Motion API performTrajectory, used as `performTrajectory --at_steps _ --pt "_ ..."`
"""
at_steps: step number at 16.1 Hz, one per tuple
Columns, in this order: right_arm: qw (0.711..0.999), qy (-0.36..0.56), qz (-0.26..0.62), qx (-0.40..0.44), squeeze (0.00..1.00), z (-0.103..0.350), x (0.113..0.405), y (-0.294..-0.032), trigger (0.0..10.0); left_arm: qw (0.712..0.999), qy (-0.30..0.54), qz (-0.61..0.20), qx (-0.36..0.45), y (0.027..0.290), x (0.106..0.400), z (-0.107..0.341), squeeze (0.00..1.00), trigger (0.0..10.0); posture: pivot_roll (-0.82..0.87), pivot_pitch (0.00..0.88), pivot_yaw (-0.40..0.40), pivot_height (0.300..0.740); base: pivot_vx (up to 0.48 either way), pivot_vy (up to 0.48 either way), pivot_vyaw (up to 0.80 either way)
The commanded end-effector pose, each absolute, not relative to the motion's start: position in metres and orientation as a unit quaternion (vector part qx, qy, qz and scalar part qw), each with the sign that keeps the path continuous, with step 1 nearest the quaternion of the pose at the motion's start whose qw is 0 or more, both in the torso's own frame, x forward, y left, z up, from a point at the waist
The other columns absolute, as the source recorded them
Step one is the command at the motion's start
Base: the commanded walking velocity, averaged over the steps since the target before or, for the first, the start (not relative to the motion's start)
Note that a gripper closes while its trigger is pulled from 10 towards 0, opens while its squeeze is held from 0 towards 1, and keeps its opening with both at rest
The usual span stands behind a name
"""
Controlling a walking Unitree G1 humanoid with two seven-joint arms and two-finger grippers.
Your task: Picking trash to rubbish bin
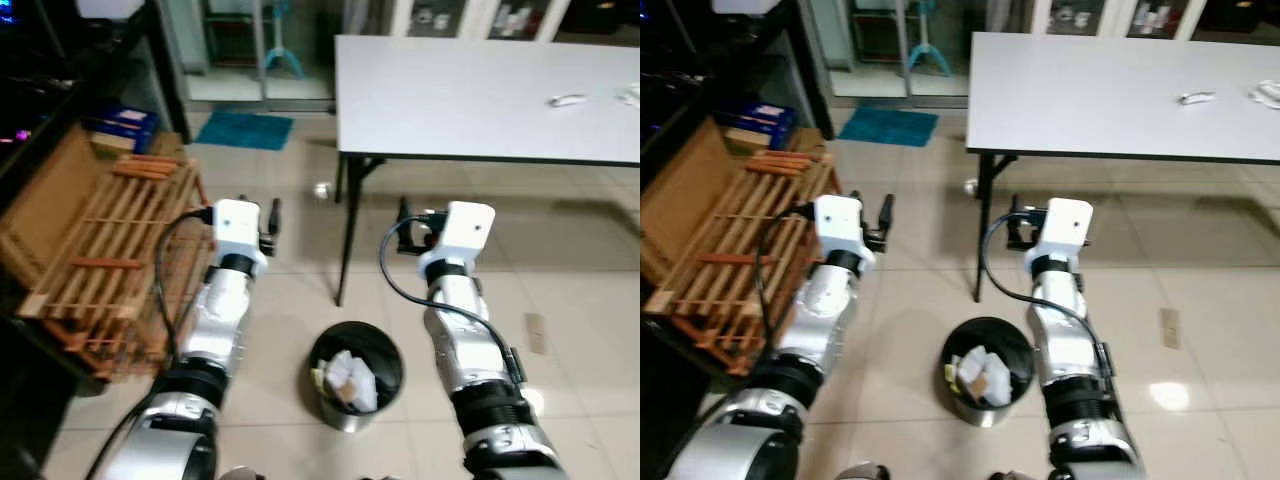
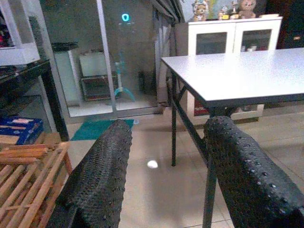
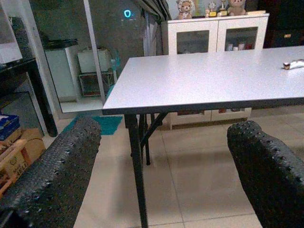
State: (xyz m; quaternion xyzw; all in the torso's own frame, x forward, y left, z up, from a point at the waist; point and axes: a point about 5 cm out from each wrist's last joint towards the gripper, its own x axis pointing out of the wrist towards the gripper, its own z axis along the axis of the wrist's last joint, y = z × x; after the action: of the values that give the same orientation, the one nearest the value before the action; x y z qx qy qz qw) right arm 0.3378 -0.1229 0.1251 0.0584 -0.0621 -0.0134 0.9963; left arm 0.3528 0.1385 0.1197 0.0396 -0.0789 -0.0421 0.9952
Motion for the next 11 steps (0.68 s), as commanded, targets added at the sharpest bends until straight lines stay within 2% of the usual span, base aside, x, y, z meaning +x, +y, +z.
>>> performTrajectory --at_steps 1,10,11 --pt "0.996 -0.068 -0.014 0.06 0.0 0.1306 0.339 -0.1259 10.0 0.996 -0.073 -0.04 0.041 0.1365 0.3533 0.1191 0.0 10.0 -0.01 0.0 -0.009 0.74 0.0 -0.48 0.0" --pt "0.998 -0.044 -0.004 0.051 0.0 0.1275 0.3392 -0.1255 10.0 0.997 -0.061 -0.03 0.047 0.1395 0.3524 0.1154 0.0 10.0 -0.01 0.011 -0.01 0.74 0.0 -0.48 0.0" --pt "0.998 -0.041 -0.002 0.046 0.0 0.1269 0.3392 -0.1254 10.0 0.997 -0.061 -0.031 0.046 0.1393 0.3525 0.1153 0.0 10.0 -0.01 0.011 -0.01 0.74 0.0 -0.48 0.45"
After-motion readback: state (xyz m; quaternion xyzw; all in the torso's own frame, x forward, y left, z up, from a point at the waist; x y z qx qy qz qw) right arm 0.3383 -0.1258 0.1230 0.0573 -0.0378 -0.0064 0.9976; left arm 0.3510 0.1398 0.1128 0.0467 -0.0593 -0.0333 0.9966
